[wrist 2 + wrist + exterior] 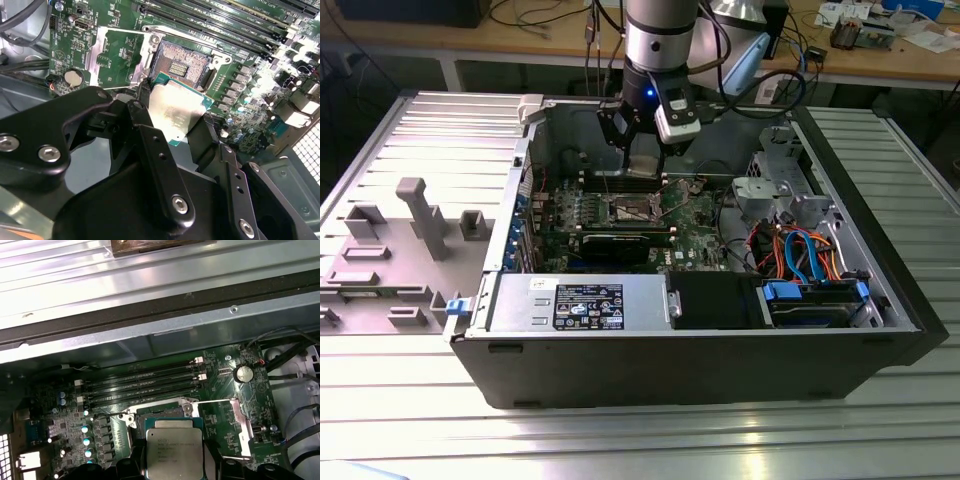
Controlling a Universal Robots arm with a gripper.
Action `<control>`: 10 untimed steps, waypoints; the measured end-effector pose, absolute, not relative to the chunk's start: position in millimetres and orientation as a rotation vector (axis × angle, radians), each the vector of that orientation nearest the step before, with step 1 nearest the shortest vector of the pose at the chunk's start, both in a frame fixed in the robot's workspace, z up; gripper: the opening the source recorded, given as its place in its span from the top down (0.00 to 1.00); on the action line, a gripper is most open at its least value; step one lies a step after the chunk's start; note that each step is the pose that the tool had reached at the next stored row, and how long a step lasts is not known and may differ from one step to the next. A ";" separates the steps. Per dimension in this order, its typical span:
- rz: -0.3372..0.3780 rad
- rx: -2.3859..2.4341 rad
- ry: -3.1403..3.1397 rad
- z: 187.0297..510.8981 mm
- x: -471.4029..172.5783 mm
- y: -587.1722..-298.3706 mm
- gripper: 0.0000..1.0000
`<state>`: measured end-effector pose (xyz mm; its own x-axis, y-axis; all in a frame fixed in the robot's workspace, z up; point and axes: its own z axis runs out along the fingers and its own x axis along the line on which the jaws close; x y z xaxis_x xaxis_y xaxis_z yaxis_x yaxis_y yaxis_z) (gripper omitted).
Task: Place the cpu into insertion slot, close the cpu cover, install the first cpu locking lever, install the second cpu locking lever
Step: 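Place the cpu into insertion slot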
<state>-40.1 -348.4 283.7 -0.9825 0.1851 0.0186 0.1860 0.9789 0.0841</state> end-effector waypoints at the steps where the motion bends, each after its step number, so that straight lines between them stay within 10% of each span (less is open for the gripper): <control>1: -0.134 -0.295 -3.114 283.6 -40.1 -348.4 0.45; 10: -0.131 -0.325 -3.112 282.3 -40.1 -348.4 0.45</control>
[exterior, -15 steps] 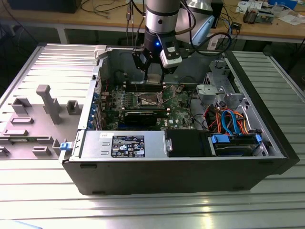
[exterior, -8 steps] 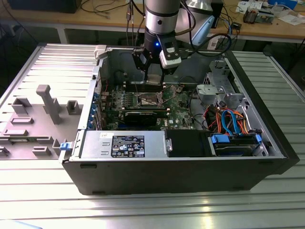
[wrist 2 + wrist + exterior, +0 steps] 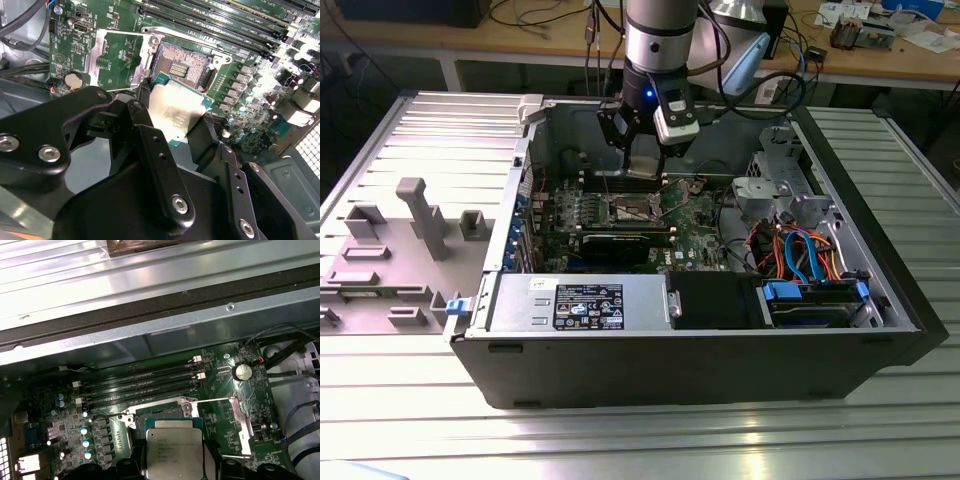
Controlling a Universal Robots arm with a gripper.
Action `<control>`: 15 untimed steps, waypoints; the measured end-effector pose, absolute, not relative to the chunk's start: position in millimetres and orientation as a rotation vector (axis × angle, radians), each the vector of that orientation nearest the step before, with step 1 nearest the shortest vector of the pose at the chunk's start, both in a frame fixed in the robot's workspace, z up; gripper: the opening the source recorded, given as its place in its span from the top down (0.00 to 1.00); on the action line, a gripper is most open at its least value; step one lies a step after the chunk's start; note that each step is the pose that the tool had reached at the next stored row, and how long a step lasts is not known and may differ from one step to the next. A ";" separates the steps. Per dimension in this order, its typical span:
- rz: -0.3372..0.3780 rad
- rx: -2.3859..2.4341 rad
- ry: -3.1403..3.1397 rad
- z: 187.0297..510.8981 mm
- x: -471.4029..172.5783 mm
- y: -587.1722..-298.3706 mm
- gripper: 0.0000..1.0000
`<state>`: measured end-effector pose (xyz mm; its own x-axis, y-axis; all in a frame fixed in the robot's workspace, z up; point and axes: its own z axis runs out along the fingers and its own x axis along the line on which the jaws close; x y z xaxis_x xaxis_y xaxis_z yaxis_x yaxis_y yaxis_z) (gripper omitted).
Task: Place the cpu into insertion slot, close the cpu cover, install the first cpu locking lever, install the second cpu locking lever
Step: 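Place the cpu into insertion slot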
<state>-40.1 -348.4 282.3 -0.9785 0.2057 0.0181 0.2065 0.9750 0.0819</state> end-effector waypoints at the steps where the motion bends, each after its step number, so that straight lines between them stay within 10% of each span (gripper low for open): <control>1: -0.130 -0.329 -3.112 282.2 -40.1 -348.4 0.45; 15: -0.119 -0.487 -3.097 275.6 -40.1 -348.4 0.45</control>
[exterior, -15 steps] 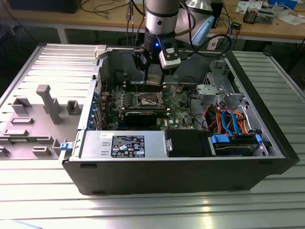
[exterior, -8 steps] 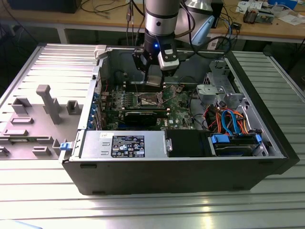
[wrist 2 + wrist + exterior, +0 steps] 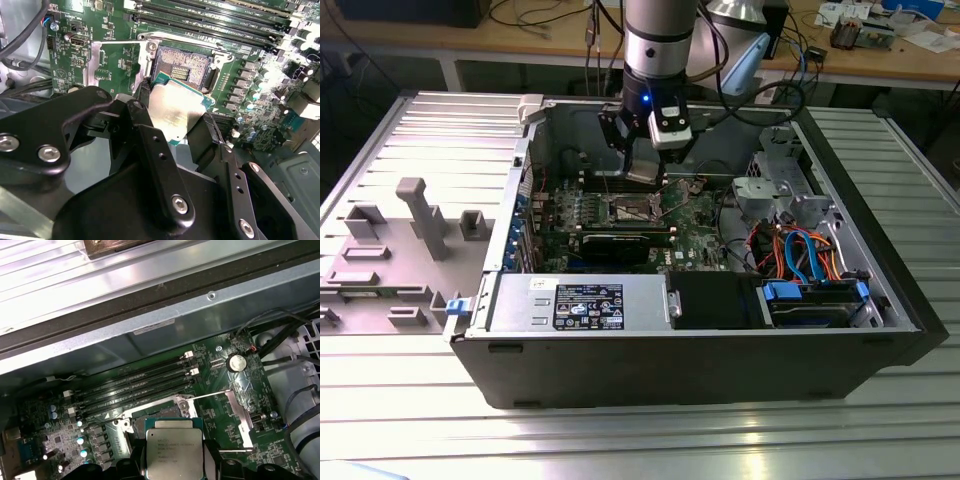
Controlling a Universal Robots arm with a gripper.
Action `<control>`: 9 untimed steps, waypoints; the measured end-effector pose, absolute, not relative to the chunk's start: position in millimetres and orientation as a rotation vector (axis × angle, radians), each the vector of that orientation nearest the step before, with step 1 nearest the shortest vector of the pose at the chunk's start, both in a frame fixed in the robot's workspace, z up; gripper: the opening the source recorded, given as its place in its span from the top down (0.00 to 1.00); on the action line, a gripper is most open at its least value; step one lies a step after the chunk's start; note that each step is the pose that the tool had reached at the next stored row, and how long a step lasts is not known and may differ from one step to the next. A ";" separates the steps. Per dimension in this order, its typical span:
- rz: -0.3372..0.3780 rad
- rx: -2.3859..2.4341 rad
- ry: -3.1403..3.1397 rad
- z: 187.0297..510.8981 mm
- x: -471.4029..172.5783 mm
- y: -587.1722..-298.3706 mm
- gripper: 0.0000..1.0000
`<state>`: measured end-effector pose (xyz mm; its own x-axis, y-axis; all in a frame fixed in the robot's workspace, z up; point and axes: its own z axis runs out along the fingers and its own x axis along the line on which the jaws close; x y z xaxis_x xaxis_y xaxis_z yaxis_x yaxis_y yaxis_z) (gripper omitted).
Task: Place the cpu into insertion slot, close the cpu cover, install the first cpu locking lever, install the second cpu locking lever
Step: 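Place the cpu into insertion slot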
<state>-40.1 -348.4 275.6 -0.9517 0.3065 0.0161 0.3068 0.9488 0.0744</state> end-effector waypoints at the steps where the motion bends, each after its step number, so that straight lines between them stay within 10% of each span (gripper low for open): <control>1: -0.119 -0.490 -3.097 275.5 -40.1 -348.4 0.45; 9: -0.117 -0.516 -3.093 274.3 -40.1 -348.4 0.45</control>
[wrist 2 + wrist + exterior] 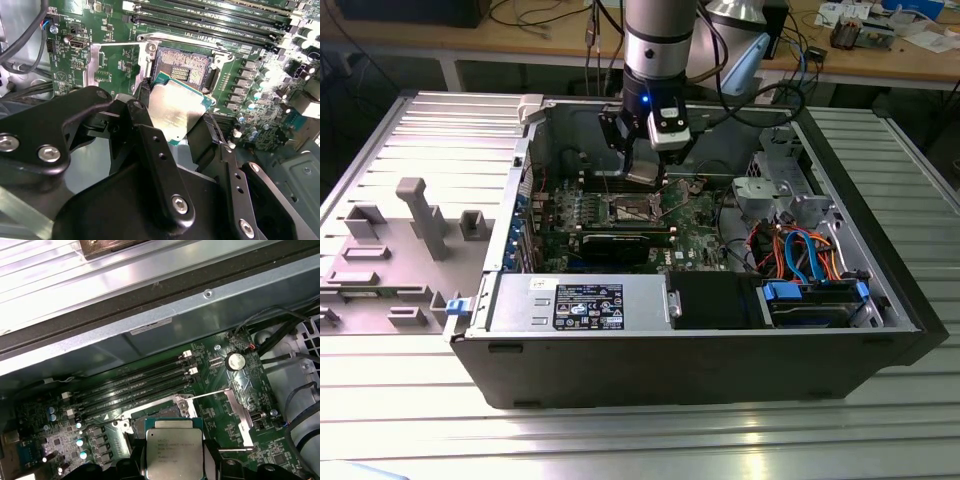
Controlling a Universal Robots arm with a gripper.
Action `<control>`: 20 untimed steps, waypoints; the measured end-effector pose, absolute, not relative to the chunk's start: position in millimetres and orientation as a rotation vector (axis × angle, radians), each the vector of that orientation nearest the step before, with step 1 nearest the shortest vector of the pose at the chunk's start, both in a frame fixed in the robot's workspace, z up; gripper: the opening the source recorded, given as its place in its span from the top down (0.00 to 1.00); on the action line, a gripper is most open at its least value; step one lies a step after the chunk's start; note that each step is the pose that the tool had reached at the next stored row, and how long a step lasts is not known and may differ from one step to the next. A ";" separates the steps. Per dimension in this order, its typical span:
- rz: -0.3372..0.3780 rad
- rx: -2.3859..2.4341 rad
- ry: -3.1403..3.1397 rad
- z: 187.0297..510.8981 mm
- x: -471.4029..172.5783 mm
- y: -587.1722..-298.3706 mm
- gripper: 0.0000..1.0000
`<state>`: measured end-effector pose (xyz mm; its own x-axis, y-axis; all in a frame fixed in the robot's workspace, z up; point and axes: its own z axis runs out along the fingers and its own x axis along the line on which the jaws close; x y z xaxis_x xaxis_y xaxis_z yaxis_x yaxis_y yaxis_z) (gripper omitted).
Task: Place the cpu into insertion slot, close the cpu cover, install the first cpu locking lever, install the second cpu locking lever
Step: 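Place the cpu into insertion slot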
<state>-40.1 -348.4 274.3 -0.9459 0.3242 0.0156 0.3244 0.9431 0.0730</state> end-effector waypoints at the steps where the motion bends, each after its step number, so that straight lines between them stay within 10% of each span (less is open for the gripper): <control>1: -0.117 -0.519 -3.093 274.2 -40.1 -348.4 0.45; 20: -0.112 -0.579 -3.084 271.6 -40.1 -348.4 0.45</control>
<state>-40.1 -348.4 271.6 -0.9320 0.3621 0.0146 0.3622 0.9294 0.0700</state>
